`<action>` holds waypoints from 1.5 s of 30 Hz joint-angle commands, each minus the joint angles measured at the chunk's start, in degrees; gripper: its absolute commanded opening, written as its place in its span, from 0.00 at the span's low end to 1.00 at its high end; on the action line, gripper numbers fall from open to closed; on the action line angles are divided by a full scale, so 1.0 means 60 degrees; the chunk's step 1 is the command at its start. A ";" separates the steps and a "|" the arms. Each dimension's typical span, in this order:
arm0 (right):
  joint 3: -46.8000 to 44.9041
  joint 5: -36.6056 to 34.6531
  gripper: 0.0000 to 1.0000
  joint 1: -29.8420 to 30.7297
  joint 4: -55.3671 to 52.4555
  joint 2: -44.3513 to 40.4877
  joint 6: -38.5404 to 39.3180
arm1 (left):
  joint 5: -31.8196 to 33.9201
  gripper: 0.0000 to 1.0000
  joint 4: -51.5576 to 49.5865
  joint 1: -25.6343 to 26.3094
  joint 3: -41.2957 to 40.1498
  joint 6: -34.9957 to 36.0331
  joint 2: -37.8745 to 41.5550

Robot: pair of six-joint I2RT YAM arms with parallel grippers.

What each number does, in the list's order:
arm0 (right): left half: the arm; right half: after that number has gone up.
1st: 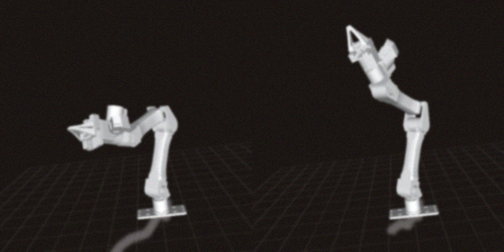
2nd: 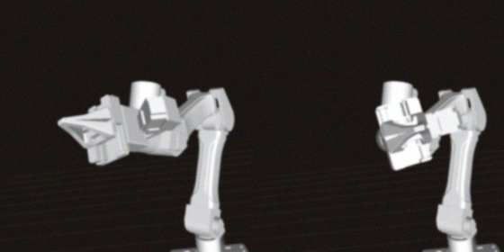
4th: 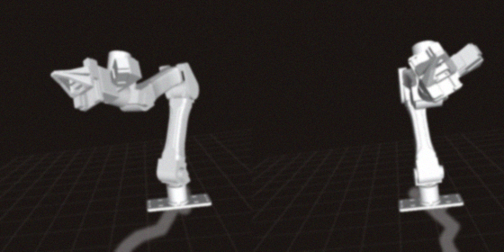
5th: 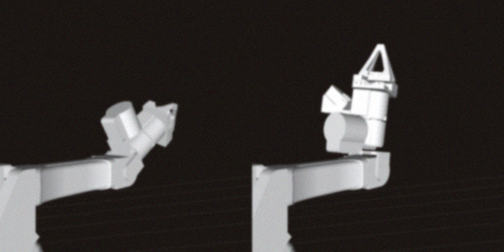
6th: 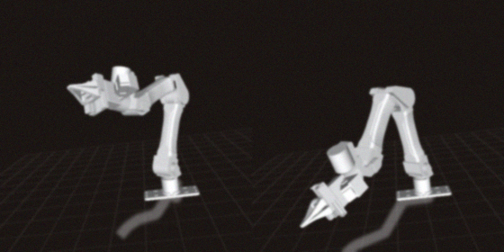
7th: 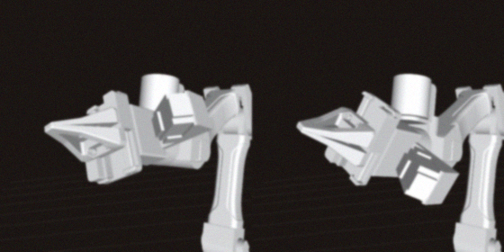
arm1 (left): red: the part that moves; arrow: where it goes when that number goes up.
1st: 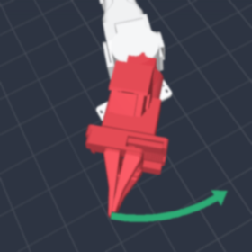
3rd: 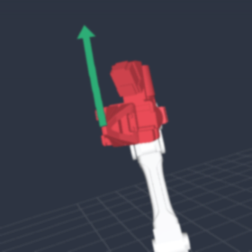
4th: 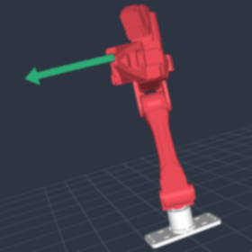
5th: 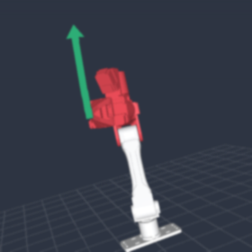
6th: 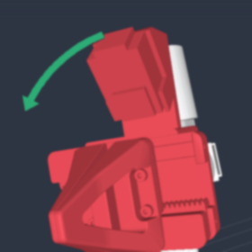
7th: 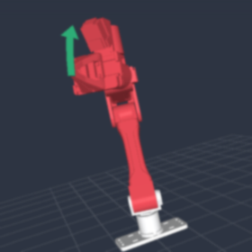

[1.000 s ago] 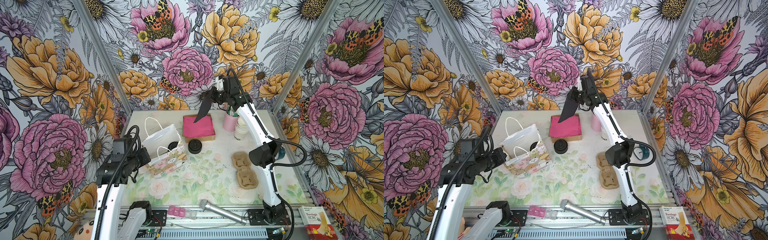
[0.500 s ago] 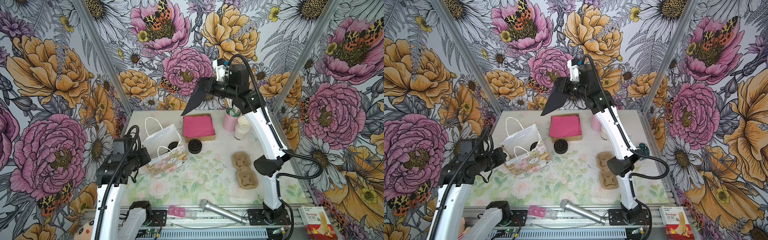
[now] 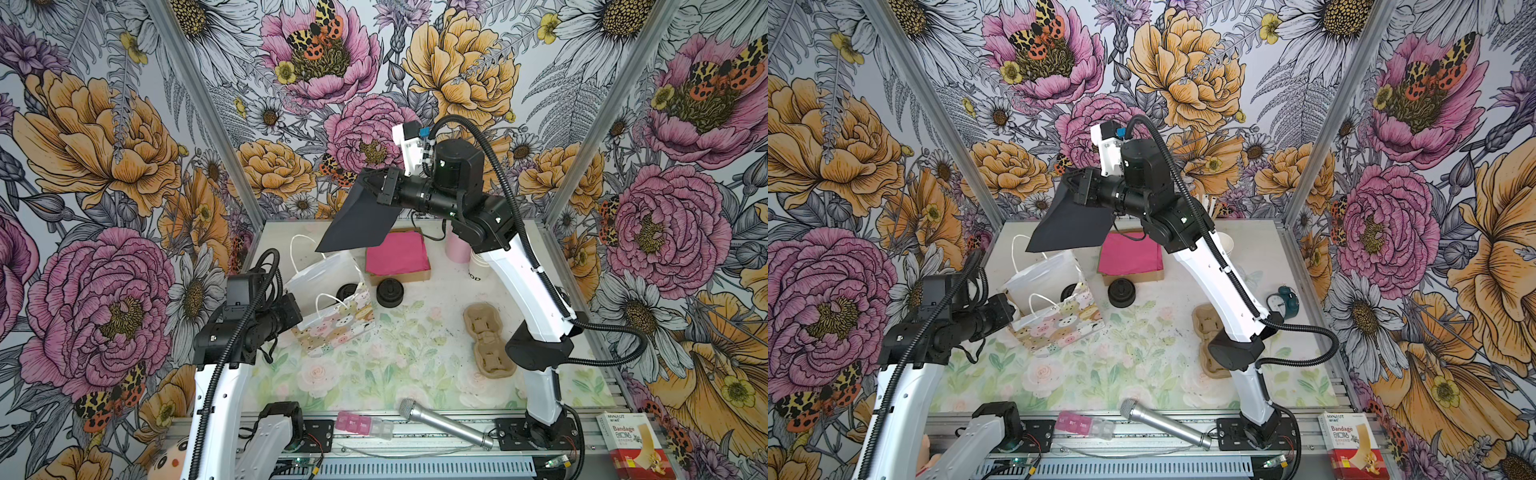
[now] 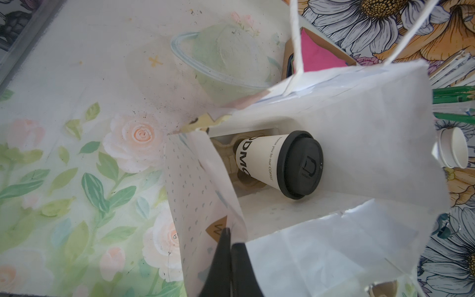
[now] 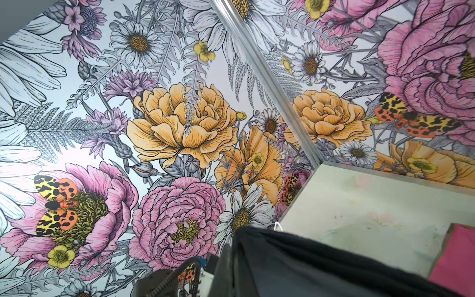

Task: Pack a coffee takeout order
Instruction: Place the napkin in the takeout bag.

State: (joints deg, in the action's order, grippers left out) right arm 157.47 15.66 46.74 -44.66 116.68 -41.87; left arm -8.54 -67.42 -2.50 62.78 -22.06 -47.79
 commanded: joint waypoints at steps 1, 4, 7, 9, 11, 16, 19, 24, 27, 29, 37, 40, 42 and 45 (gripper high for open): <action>0.0254 -0.0367 0.00 0.0363 0.0147 -0.0189 -0.0396 | -0.0201 0.00 -0.0174 -0.0095 0.0107 0.0206 -0.0099; 0.0319 -0.0460 0.00 0.0650 0.0198 -0.0079 -0.0684 | -0.0255 0.00 -0.0151 -0.0097 0.0085 0.0206 -0.0092; 0.0295 -0.0612 0.00 0.0949 0.0208 -0.0024 -0.0783 | -0.0270 0.00 -0.0134 -0.0095 0.0097 0.0249 -0.0063; 0.0251 -0.0673 0.00 0.1090 0.0207 0.0012 -0.0919 | -0.0275 0.00 -0.0119 -0.0095 0.0095 0.0279 -0.0048; 0.0141 -0.0706 0.00 0.1200 0.0193 0.0055 -0.1052 | -0.0277 0.00 -0.0119 -0.0095 0.0112 0.0308 -0.0033; -0.0548 -0.1050 0.00 0.1277 0.0184 -0.0016 -0.1392 | -0.0277 0.00 -0.0130 -0.0095 0.0101 0.0308 0.0111; -0.0978 -0.1243 0.00 0.1277 0.0193 -0.0069 -0.1527 | -0.0324 0.00 -0.0129 -0.0096 0.0096 0.0292 0.0172; -0.1599 -0.1320 0.00 0.1305 0.0191 -0.0098 -0.1770 | -0.0334 0.00 -0.0129 -0.0088 0.0127 0.0279 0.0230; -0.1989 -0.1622 0.00 0.1353 0.0183 -0.0193 -0.1612 | -0.0330 0.00 -0.0130 -0.0096 0.0104 0.0275 0.0288; -0.2328 -0.1966 0.00 0.1391 0.0179 -0.0300 -0.1535 | -0.0343 0.00 -0.0131 -0.0096 0.0112 0.0264 0.0318; -0.2669 -0.2715 0.00 0.1668 0.0178 -0.0183 -0.0926 | -0.0371 0.00 -0.0121 -0.0096 0.0141 0.0206 0.0333; -0.2646 -0.2897 0.00 0.1814 0.0177 -0.0017 -0.0614 | -0.0376 0.00 -0.0123 -0.0096 0.0119 0.0206 0.0337; -0.2647 -0.3012 0.00 0.1930 0.0178 0.0085 -0.0408 | -0.0365 0.00 -0.0131 -0.0096 0.0119 0.0220 0.0333; -0.2625 -0.3135 0.00 0.2071 0.0175 0.0261 -0.0142 | -0.0368 0.00 -0.0130 -0.0103 0.0108 0.0235 0.0290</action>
State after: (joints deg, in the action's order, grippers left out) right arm 140.73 -0.93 58.39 -44.27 116.81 -45.74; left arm -9.56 -67.44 -2.50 62.89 -21.85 -46.11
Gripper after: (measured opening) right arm 0.050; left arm 0.045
